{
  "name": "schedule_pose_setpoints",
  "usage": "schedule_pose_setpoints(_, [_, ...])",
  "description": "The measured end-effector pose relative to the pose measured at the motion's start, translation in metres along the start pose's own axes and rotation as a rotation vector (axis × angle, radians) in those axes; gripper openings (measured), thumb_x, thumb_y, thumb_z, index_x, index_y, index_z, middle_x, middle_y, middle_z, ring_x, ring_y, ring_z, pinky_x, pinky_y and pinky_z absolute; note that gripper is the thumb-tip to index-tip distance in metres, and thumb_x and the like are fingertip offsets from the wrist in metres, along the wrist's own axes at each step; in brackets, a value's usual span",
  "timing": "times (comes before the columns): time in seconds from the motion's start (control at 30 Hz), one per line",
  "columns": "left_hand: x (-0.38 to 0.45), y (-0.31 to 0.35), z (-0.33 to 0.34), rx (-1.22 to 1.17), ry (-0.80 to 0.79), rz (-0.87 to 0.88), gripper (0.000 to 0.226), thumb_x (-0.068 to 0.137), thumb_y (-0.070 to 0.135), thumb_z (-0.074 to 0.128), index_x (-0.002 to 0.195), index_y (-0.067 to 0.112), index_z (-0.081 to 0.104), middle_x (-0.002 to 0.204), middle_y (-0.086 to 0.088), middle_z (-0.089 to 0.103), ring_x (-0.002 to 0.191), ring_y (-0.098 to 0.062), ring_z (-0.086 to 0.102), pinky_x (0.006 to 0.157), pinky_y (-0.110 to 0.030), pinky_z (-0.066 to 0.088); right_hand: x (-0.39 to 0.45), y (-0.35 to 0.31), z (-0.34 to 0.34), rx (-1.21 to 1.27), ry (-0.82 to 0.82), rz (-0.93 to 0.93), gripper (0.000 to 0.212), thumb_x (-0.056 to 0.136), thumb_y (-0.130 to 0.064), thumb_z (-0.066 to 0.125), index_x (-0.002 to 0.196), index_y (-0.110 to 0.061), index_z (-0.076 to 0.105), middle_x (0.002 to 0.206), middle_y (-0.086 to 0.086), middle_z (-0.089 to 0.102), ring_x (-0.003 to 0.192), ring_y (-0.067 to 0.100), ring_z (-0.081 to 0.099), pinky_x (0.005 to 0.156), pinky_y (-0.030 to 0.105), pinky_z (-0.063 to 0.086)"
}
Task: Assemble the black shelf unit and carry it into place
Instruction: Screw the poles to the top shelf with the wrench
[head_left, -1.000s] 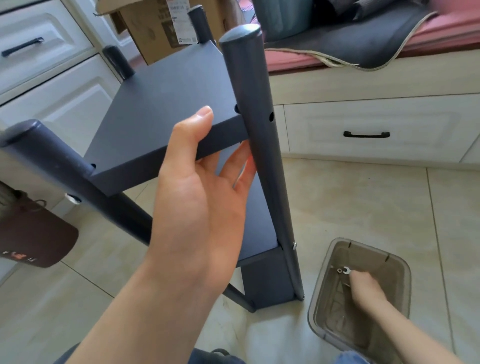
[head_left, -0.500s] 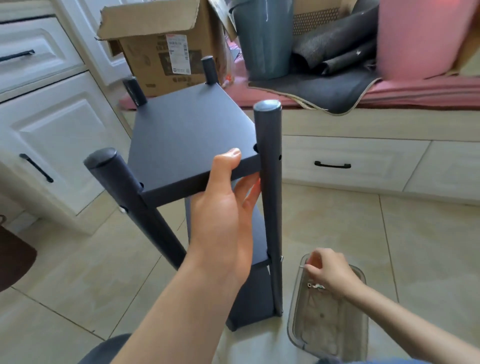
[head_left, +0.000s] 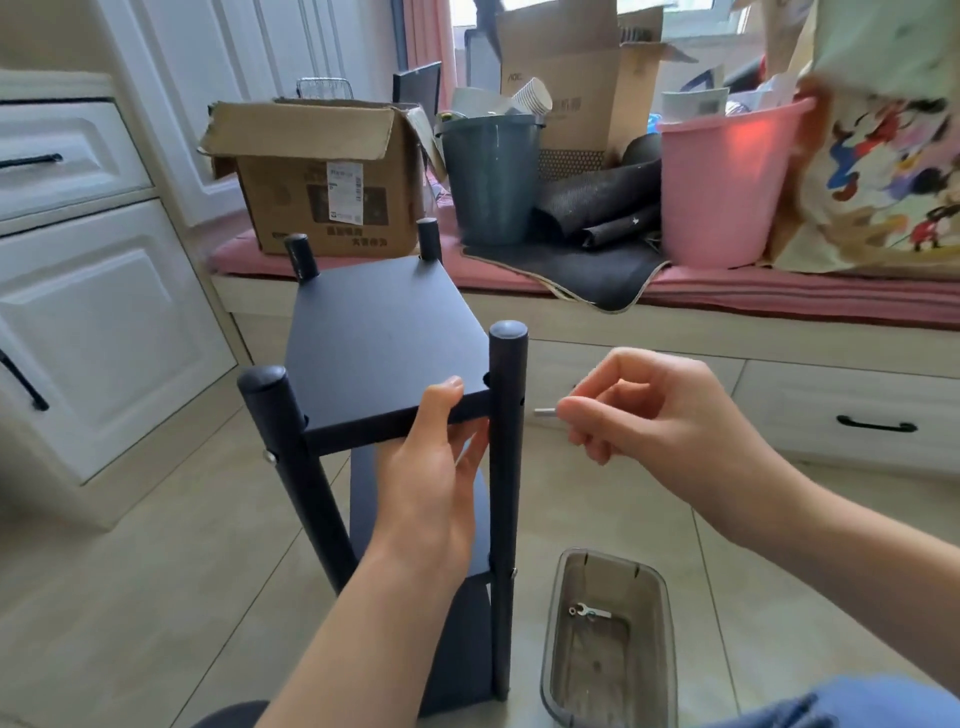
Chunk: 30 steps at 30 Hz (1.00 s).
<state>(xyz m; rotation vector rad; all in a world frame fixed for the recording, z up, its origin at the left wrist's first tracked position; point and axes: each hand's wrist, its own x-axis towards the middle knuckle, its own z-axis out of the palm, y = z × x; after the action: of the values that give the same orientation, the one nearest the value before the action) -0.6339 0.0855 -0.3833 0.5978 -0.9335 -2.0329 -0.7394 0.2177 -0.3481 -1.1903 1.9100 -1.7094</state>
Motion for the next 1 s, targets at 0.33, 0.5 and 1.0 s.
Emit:
schedule_pose_setpoints(0.33, [-0.005,0.006,-0.011,0.001,-0.1,0.018,0.031,0.09,0.015,0.067,0.12,0.007,0.065,0.111,-0.012,0.075,0.103,-0.028,0.073,0.09,-0.032,0.059,-0.012,0.002,0.021,0.157,0.117,-0.049,0.01,0.076,-0.001,0.077,0.08,0.003,0.068,0.069,0.013,0.072,0.061,0.021,0.069,0.061,0.022,0.055])
schedule_pose_setpoints(0.5, [-0.005,0.002,-0.011,0.003,-0.094,0.038,0.03,0.091,0.015,0.067,0.12,0.009,0.067,0.103,-0.005,0.078,0.099,-0.022,0.075,0.094,-0.033,0.058,-0.011,0.011,0.021,0.135,0.104,-0.046,0.01,0.075,-0.002,0.078,0.076,-0.002,0.068,0.068,0.011,0.071,0.059,0.02,0.069,0.06,0.021,0.054])
schedule_pose_setpoints(1.0, [-0.005,0.0,-0.015,0.013,-0.097,0.032,0.031,0.095,0.015,0.064,0.121,0.0,0.065,0.106,-0.009,0.076,0.102,-0.024,0.074,0.098,-0.035,0.055,-0.01,0.015,0.021,0.095,0.09,-0.042,0.013,0.073,-0.008,0.079,0.077,-0.001,0.069,0.067,0.007,0.072,0.057,0.017,0.067,0.06,0.021,0.054])
